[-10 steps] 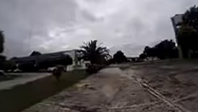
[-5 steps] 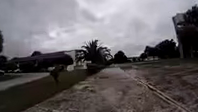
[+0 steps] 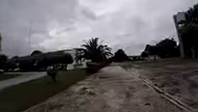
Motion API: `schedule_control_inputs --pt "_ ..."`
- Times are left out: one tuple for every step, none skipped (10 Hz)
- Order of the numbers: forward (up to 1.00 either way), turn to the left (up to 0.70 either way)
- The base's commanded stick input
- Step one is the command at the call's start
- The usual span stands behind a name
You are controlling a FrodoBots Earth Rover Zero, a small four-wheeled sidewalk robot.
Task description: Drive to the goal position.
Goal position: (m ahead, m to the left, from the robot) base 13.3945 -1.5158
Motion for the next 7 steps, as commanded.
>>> schedule_control_inputs --pt "0.5 0.0" --pt "0.5 -0.02" --pt "0.5 -0.2" --pt "0.5 -0.41" --pt "0.5 -0.12" --pt "0.5 -0.02" --pt "0.5 0.0"
